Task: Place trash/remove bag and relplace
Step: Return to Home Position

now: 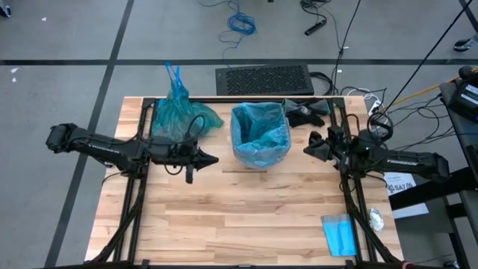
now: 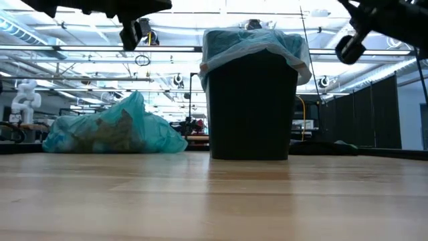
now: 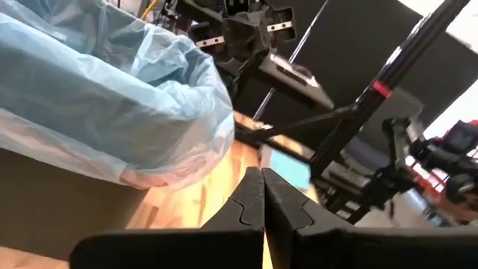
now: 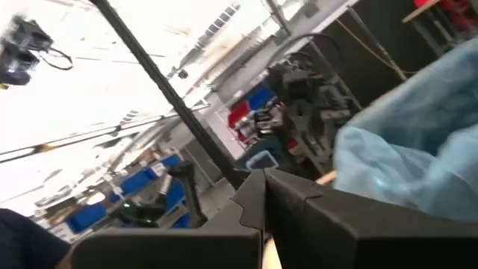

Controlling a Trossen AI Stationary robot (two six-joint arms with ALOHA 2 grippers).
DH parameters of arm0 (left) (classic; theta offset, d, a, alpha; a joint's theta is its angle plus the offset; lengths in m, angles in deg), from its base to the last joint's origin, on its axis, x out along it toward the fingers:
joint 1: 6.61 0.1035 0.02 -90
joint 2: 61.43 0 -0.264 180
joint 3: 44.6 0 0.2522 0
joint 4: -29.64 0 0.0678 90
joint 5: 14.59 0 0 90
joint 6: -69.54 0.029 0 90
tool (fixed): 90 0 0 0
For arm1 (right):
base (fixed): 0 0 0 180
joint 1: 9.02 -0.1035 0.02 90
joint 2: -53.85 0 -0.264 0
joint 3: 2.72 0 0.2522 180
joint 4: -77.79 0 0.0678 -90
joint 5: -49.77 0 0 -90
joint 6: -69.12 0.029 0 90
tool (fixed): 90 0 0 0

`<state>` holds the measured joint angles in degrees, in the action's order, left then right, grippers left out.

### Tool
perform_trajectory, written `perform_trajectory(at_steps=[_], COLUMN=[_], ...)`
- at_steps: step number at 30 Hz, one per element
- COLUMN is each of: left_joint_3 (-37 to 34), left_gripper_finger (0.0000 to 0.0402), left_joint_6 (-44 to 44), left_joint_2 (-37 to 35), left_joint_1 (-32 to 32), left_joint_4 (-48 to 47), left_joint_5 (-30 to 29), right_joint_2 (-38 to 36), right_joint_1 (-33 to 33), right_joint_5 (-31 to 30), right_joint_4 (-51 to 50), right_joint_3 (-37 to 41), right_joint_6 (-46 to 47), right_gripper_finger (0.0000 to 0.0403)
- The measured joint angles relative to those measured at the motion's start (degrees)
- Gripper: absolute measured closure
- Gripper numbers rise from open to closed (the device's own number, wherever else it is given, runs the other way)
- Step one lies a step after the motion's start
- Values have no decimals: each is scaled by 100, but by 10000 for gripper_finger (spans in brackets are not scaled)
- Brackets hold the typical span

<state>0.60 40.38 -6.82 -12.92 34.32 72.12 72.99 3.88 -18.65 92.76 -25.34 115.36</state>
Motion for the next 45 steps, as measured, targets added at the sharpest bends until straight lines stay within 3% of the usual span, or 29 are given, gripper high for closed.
perform_trajectory(at_steps=[8,16,20,26,30,34,41,45], left_joint_3=[-253,-2352,-3075,-3101,-3101,-3101,-3101,-3101], left_gripper_finger=[401,401,401,401,401,401,401,401], left_joint_6=[896,1002,1005,1470,1642,1967,2054,2053], left_joint_2=[-3,-241,-258,-244,-633,-1265,-2890,-3922], left_joint_1=[0,-62,-58,-59,-47,-72,-42,-42], left_joint_4=[-252,2601,3194,2062,1556,1490,25,-629], left_joint_5=[31,163,159,82,-199,-212,-431,-609], right_joint_2=[4,15,15,15,-12,-130,-690,-1074], right_joint_1=[-213,-213,-213,-211,-208,-100,195,362], right_joint_5=[-229,-414,-486,-696,-649,-621,-38,-59], right_joint_4=[-151,-553,-899,-1413,-1222,-1253,-1352,-1868], right_joint_3=[622,815,810,810,811,808,808,811], right_joint_6=[-504,-1719,-2342,-2947,-3210,-3386,-3263,-3162], right_gripper_finger=[403,403,403,403,403,403,403,403])
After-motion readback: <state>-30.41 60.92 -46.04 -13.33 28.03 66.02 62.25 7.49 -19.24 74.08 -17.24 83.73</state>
